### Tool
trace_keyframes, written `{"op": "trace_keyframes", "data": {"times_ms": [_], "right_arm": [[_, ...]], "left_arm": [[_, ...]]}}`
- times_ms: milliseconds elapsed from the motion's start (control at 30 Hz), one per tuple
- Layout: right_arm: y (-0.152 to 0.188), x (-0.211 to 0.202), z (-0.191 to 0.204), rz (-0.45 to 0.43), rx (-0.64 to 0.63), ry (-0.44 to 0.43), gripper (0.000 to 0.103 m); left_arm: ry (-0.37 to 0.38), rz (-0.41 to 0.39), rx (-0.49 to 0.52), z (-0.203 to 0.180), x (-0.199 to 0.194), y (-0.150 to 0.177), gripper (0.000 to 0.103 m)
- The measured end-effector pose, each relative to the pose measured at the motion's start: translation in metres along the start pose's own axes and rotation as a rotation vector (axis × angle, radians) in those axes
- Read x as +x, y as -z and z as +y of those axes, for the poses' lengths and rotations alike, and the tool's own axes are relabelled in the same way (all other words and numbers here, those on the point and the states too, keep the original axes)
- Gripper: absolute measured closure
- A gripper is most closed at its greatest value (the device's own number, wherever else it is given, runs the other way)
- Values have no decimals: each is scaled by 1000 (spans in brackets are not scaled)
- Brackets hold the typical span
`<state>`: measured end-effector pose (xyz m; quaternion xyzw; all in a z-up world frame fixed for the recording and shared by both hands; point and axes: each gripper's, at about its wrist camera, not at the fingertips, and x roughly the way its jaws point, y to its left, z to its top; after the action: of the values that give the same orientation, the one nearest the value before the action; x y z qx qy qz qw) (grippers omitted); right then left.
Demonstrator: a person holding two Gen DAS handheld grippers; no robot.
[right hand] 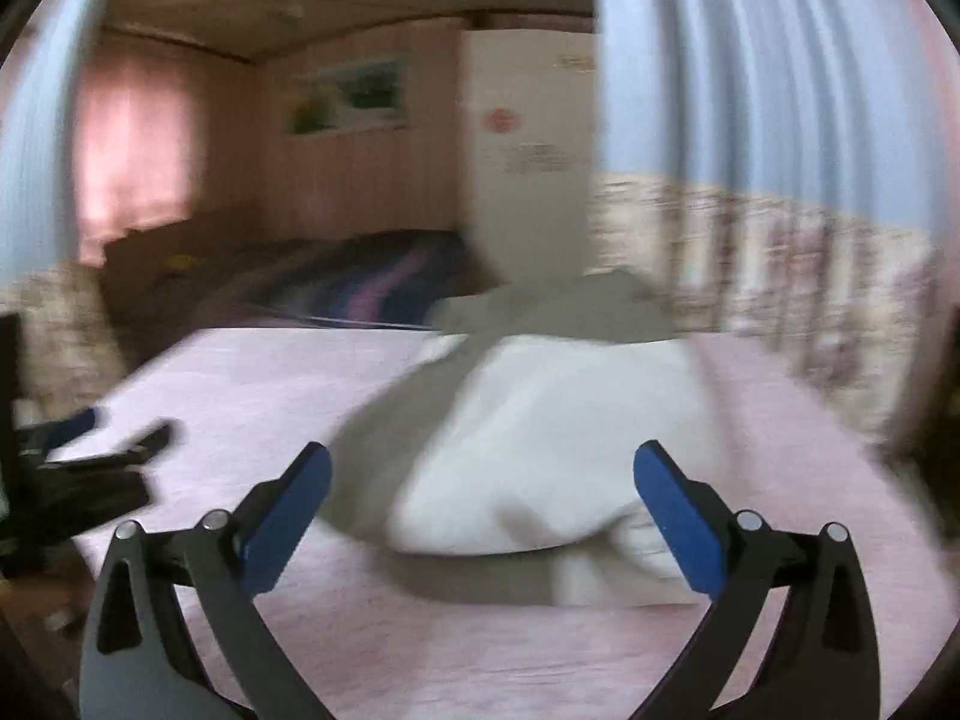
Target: Fold large clothes
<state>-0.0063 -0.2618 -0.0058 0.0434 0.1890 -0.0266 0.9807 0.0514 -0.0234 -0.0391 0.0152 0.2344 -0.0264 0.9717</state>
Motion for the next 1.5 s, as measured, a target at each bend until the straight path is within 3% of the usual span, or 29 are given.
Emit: {"op": "trace_keyframes", "data": {"times_ms": [167, 300, 633, 867, 1500], "right_arm": [[8, -8, -5, -4, 48, 5, 2], [10, -24, 3, -97, -40, 124, 2], [9, -16, 3, -40, -65, 109, 2], [8, -15, -3, -42, -40, 138, 2], [7, -13, -6, -23, -12, 158, 2]], "left_arm": [[13, -37, 13, -2, -12, 19, 3], [11, -56, 18, -8, -15, 18, 3], [-46, -152, -13, 0, -30, 16, 3], [-7, -126, -24, 0, -26, 15, 3], [-24, -129, -10, -2, -24, 19, 3]]}}
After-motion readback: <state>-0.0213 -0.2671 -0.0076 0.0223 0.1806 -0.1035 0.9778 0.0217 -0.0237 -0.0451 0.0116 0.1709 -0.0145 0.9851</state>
